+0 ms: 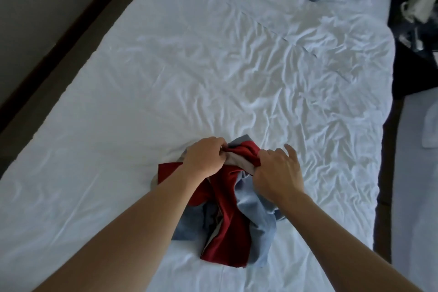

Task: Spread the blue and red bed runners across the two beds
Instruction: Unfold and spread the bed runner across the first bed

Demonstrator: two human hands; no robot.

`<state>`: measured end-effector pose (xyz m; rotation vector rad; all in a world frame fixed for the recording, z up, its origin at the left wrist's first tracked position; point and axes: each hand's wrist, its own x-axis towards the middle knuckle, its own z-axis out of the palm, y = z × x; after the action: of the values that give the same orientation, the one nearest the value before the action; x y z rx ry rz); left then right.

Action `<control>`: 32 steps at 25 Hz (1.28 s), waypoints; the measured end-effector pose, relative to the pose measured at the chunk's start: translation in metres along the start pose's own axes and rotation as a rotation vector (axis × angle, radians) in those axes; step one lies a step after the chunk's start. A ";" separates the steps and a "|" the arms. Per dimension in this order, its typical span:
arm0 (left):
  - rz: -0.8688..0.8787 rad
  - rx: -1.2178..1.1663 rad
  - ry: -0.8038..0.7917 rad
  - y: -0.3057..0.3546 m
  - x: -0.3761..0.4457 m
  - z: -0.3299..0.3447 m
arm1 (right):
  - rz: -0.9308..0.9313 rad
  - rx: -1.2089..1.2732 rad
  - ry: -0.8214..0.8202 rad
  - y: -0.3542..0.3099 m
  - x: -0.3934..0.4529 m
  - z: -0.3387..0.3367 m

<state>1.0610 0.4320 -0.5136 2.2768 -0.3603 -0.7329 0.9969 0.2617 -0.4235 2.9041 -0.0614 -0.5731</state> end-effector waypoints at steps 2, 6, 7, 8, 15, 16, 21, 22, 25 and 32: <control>0.052 -0.011 -0.054 0.022 -0.008 0.012 | 0.088 -0.021 -0.037 0.025 -0.019 0.005; 0.122 0.032 -0.081 0.055 -0.028 0.034 | 0.079 -0.001 0.043 0.030 -0.034 0.020; 0.147 0.053 -0.080 0.059 -0.033 0.037 | 0.042 0.011 0.053 0.025 -0.034 0.023; 0.173 0.062 -0.087 0.061 -0.037 0.040 | 0.006 0.019 0.041 0.020 -0.035 0.026; 0.258 0.239 0.090 0.059 -0.036 0.055 | 0.212 0.169 0.076 0.069 -0.086 0.062; 0.274 0.349 0.081 0.060 -0.032 0.061 | 0.277 0.173 0.074 0.085 -0.097 0.067; 0.369 0.752 0.048 0.066 -0.022 0.098 | 0.496 0.116 -0.110 0.152 -0.144 0.089; 0.368 0.761 0.049 0.068 -0.021 0.103 | 0.497 0.115 -0.106 0.155 -0.146 0.092; 0.336 0.725 -0.030 0.066 -0.021 0.111 | 0.397 0.200 0.028 0.134 -0.131 0.089; 0.285 0.522 -0.060 0.057 -0.037 0.120 | 0.010 0.227 0.008 0.069 -0.100 0.102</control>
<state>0.9567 0.3428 -0.5298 2.6031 -0.9784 -0.6079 0.8649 0.1845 -0.4664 3.1227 -0.1485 -0.5882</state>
